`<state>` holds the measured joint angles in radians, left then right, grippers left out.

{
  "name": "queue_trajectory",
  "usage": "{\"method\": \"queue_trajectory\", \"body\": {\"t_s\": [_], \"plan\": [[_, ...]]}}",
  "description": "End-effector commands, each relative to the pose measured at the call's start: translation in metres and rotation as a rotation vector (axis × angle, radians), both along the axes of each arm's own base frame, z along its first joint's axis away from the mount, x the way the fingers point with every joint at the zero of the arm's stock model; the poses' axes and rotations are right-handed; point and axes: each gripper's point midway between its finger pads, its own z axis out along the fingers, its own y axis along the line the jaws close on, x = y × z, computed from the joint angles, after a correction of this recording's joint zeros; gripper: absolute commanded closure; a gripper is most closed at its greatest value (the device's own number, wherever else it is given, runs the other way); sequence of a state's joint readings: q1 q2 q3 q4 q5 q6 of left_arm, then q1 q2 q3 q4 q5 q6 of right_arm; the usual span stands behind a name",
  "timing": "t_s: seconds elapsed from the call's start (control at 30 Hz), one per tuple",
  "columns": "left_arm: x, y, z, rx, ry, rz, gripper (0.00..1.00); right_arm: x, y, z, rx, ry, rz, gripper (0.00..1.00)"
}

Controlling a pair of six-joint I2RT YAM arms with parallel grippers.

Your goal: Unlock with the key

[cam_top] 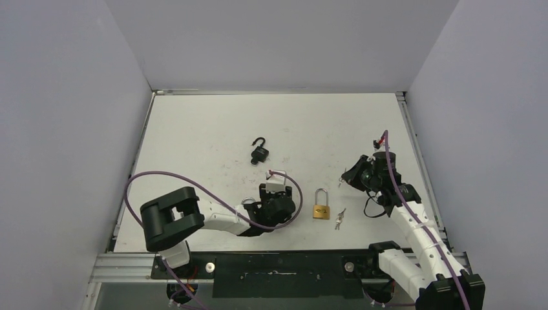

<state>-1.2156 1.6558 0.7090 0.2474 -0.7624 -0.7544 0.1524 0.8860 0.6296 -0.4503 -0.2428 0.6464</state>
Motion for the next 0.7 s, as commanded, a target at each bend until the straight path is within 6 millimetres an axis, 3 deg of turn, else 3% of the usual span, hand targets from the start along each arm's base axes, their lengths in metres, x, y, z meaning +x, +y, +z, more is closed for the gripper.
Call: {"method": "queue_trajectory", "body": {"t_s": [0.0, 0.13, 0.2, 0.4, 0.53, 0.67], "plan": [[0.013, 0.008, -0.003, -0.003, -0.050, 0.114, 0.48, 0.009, 0.000, 0.012, -0.017, -0.039, 0.000, 1.00], [0.012, 0.012, -0.013, 0.019, -0.036, 0.129, 0.52, 0.011, 0.000, 0.015, -0.018, -0.045, 0.001, 1.00], [0.013, 0.012, -0.016, 0.020, -0.033, 0.135, 0.60, 0.011, 0.000, 0.016, -0.018, -0.044, 0.001, 1.00], [0.021, 0.003, 0.000, -0.026, -0.038, 0.087, 1.00, 0.011, 0.005, 0.024, -0.023, -0.083, 0.062, 1.00], [0.036, -0.008, 0.043, -0.168, -0.003, -0.047, 1.00, 0.010, 0.032, 0.047, 0.040, -0.186, 0.241, 1.00], [0.048, -0.014, 0.124, -0.390, -0.008, -0.256, 1.00, -0.001, 0.069, 0.084, 0.184, -0.334, 0.465, 1.00]]}}
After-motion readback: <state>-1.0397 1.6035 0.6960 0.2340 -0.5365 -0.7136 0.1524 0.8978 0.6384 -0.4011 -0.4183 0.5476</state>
